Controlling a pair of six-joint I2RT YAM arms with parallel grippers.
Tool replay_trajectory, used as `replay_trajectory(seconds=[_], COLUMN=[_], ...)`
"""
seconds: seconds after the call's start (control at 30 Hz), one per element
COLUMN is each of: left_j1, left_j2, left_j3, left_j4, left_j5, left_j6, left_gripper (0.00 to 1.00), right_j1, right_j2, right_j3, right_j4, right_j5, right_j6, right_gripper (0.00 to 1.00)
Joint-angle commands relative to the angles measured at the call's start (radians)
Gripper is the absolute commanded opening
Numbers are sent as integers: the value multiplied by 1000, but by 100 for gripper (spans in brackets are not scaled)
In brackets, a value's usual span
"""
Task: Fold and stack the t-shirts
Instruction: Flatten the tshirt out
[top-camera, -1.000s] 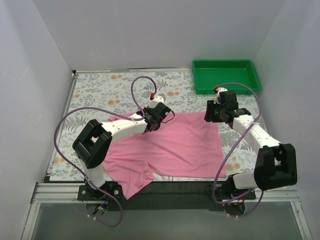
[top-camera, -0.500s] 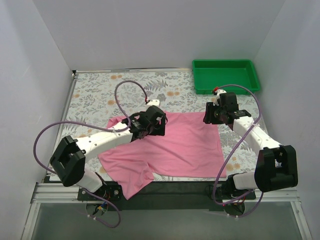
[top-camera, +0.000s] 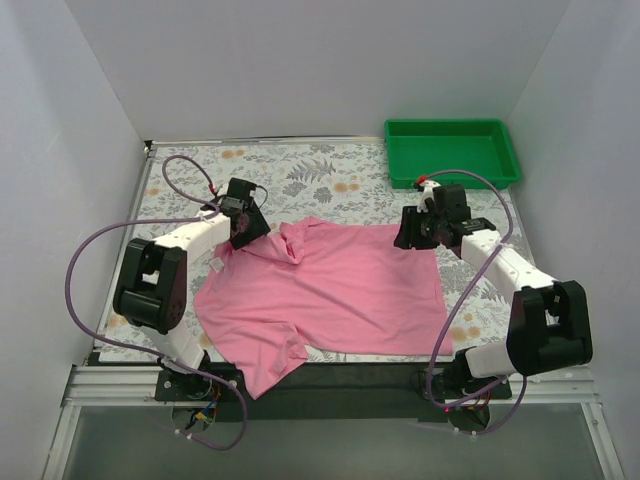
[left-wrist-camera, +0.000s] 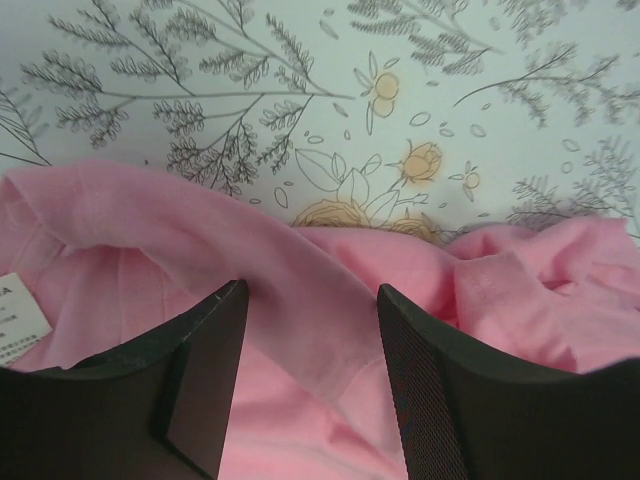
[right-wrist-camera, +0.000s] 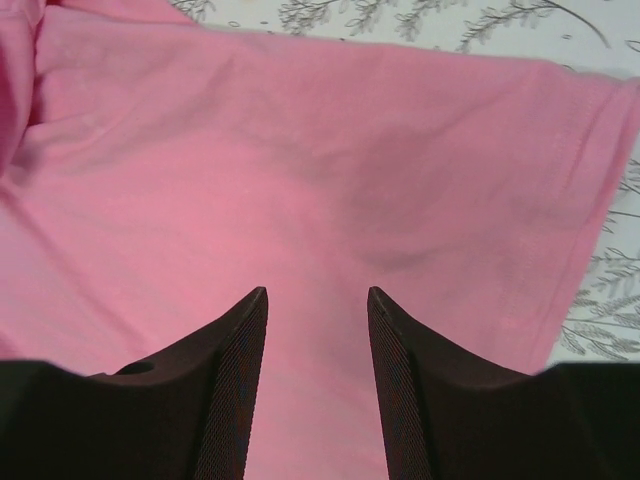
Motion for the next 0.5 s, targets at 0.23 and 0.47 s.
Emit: replay_trajectory(seconds=[0.23,0.47], left_j1=[-1,-1], left_j2=[41,-3], left_j3=[44,-57], left_j4=[-37,-31], left_j5=[100,126], left_j6=[-83,-95], left_gripper=[57,49], right_j1=[235,369], right_j2=[161,390], right_j3=[173,305], right_j4=[180,382], right_j5=[-66,-124], right_j6=[154,289], right_gripper=[45,45])
